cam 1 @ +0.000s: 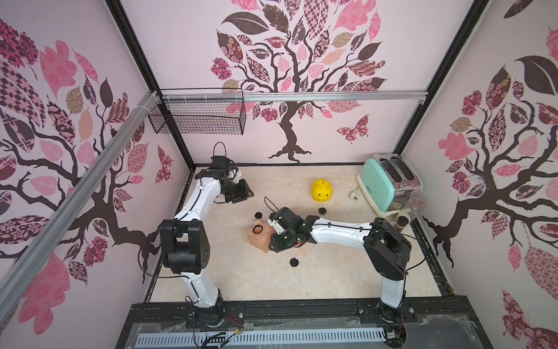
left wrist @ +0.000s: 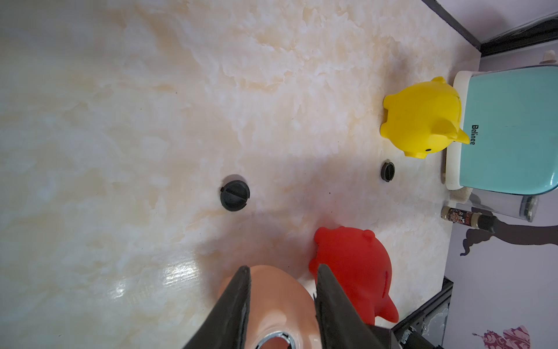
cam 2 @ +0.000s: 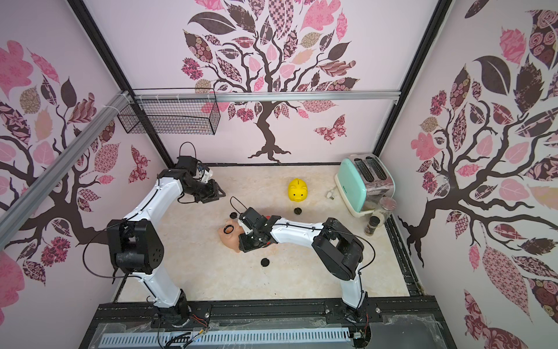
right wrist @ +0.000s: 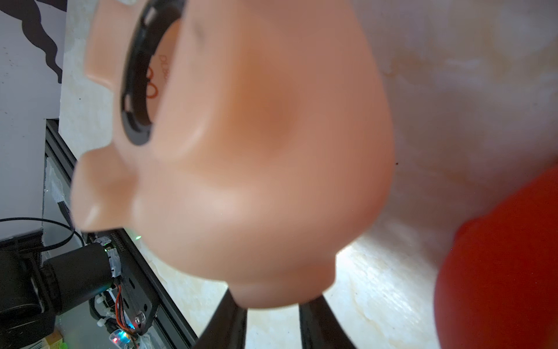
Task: Close piggy banks
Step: Adjust the piggy bank at the center of the board.
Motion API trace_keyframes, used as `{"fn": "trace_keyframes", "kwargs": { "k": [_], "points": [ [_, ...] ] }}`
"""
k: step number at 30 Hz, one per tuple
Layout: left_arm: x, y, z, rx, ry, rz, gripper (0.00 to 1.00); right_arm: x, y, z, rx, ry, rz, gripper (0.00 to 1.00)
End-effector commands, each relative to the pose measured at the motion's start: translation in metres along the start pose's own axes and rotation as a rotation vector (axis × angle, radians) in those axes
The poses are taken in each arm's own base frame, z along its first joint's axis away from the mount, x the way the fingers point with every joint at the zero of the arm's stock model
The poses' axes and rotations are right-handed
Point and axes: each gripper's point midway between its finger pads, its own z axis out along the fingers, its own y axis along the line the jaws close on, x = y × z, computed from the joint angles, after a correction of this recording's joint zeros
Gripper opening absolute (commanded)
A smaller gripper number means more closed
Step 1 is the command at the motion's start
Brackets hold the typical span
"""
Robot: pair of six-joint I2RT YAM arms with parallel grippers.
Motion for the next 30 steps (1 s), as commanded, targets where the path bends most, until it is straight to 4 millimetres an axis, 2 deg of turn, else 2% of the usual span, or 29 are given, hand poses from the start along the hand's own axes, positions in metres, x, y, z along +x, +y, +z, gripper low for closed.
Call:
{"fn": "trace_keyframes", "kwargs": {
  "k": [1,5,12,23,30],
  "points": [
    [0.004,0.002,0.016,-0.039,0.051,0.002,0.37,-0.002,0.005,-0.009,-0.011,-0.011,-0.006,0.29],
    [0.011,-0.007,0.034,-0.014,0.085,0.023,0.36,-0.003,0.004,-0.011,0.000,-0.018,-0.008,0.23],
    [0.036,0.000,0.055,-0.025,0.180,0.029,0.36,-0.006,0.003,-0.011,0.010,-0.022,-0.007,0.21],
    [0.070,0.014,0.055,-0.023,0.231,0.016,0.34,-0.013,0.007,-0.009,0.013,-0.017,-0.013,0.18],
    [0.087,0.016,0.047,-0.024,0.232,0.006,0.34,-0.016,0.008,-0.008,0.014,-0.018,-0.011,0.18]
  ]
}}
